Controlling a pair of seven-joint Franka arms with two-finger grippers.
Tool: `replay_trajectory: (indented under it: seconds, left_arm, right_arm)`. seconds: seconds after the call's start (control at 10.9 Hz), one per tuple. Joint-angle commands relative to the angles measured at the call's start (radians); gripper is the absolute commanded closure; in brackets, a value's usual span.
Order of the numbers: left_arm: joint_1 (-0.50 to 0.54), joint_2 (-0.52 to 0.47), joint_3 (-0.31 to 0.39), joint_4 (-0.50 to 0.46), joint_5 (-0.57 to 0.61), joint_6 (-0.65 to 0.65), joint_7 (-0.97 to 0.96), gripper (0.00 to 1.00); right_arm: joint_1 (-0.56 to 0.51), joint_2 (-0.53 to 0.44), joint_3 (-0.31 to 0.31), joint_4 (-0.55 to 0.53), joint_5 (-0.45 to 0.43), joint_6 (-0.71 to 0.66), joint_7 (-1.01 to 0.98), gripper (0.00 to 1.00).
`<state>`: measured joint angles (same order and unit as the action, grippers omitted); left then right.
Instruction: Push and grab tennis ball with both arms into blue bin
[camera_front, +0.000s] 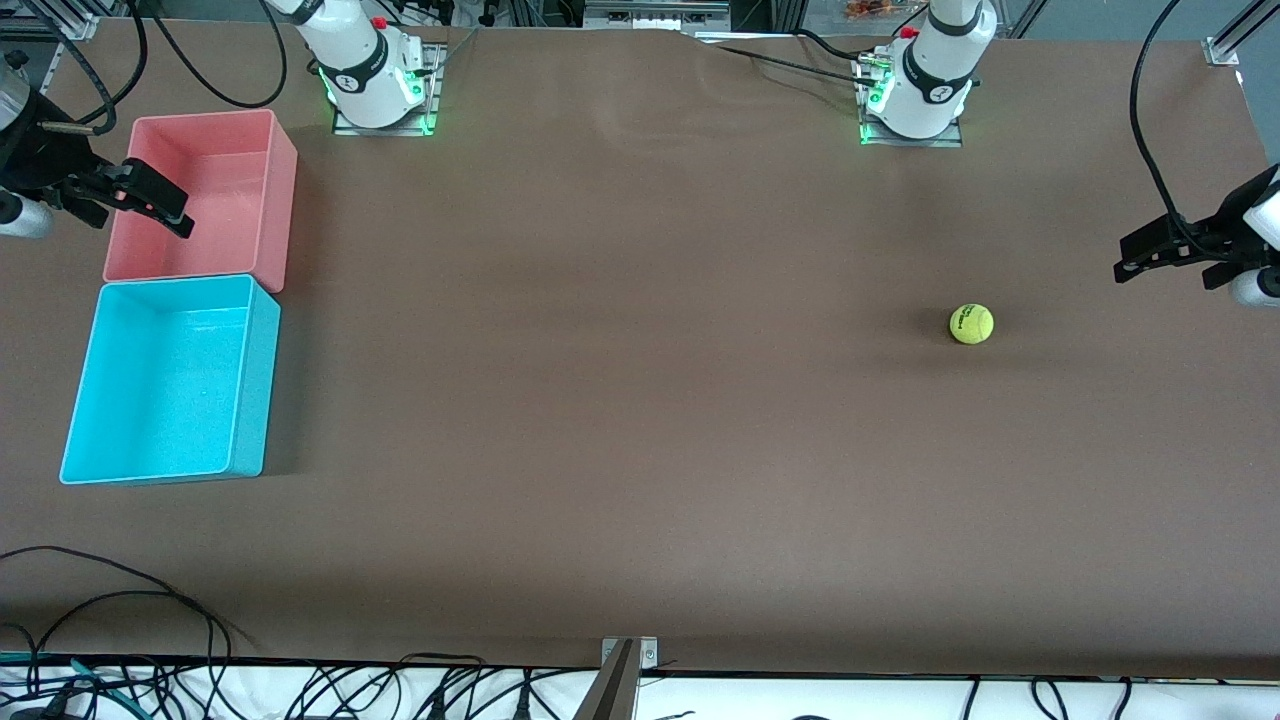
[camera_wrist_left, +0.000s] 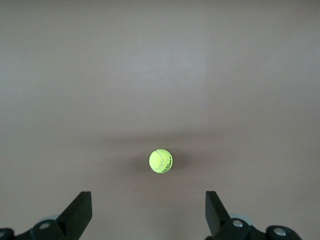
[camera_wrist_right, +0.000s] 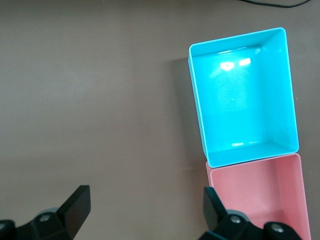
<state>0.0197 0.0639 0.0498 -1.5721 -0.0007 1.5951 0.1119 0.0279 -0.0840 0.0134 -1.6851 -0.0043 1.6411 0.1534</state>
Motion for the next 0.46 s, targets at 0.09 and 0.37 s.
replay_trajectory:
  seconds: [0.09, 0.37]
  left_arm:
    - [0.054, 0.040, -0.011, 0.090, -0.012, -0.029, -0.163, 0.88]
    - [0.014, 0.037, -0.019, 0.103, 0.002, -0.127, -0.123, 1.00]
  right_arm:
    - [-0.002, 0.010, 0.002, 0.030, 0.004, -0.024, -0.008, 0.00]
    - [-0.002, 0.010, 0.002, 0.030, 0.004, -0.024, -0.006, 0.00]
